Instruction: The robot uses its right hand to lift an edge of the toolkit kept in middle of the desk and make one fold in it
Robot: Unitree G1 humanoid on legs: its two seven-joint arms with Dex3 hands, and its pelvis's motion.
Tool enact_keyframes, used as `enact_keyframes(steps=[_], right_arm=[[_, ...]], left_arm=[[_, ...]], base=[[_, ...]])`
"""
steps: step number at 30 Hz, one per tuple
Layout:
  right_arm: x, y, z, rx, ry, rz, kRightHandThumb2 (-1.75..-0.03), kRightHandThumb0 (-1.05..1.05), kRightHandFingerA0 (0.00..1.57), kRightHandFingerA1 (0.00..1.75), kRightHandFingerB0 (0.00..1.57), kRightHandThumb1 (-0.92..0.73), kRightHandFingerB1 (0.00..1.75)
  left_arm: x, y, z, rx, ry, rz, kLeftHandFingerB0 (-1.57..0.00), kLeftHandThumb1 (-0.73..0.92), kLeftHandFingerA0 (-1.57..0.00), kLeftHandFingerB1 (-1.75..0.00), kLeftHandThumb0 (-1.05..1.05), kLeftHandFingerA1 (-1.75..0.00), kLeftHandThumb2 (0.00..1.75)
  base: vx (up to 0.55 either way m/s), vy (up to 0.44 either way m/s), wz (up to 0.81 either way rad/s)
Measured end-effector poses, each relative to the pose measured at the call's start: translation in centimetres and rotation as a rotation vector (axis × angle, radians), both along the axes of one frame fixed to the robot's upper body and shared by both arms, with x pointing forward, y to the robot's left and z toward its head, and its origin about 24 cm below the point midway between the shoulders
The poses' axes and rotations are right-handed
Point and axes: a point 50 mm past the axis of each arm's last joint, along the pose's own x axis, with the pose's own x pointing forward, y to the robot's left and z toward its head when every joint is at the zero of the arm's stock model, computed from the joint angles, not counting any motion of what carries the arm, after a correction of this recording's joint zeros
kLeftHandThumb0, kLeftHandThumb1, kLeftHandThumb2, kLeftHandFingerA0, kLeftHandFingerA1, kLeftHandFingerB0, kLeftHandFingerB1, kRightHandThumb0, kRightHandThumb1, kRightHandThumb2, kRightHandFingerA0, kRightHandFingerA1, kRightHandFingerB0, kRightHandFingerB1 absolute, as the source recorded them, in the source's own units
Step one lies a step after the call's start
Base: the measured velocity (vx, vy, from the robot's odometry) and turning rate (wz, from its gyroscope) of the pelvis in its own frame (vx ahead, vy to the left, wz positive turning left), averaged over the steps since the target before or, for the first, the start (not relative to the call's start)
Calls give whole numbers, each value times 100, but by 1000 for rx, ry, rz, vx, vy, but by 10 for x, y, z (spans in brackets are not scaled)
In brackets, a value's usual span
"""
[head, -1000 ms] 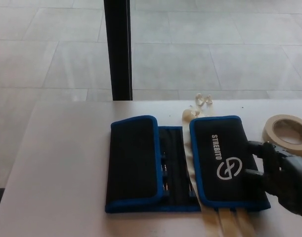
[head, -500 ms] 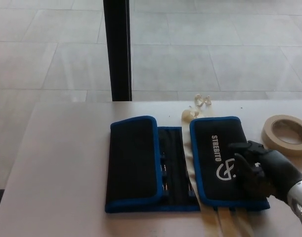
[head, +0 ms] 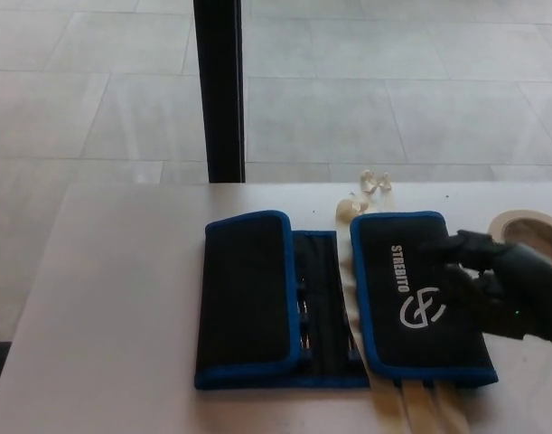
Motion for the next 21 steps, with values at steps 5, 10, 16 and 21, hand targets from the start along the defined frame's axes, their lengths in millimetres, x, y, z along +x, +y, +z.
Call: enact_keyframes(steps=[5, 10, 16, 21], right_arm=[[2, -22, 28, 113, -60, -64, -66, -58, 72, 53, 46, -87, 41], [0, -50, 49, 186, -111, -144, -64, -61, 74, 59, 45, -80, 42], [-8, -96, 69, 271, -172, -287, -62, -70, 85, 69, 67, -74, 49], [-21, -139, 80, 343, -218, -438, -64, -77, 89, 74, 70, -78, 56]], left_arm=[[0, 0, 0, 0, 2, -2, -60, 65, -69, -51, -65, -66, 59], [0, 0, 0, 0, 3, -3, -61, 65, -68, -52, -64, -66, 59], [0, 0, 0, 0, 4, -4, -60, 65, -68, -53, -64, -66, 60], [0, 0, 0, 0, 4, -4, -59, 65, -68, -52, -64, -65, 59]], base=[[0, 0, 0], [0, 0, 0], [0, 0, 0], [0, 0, 0]])
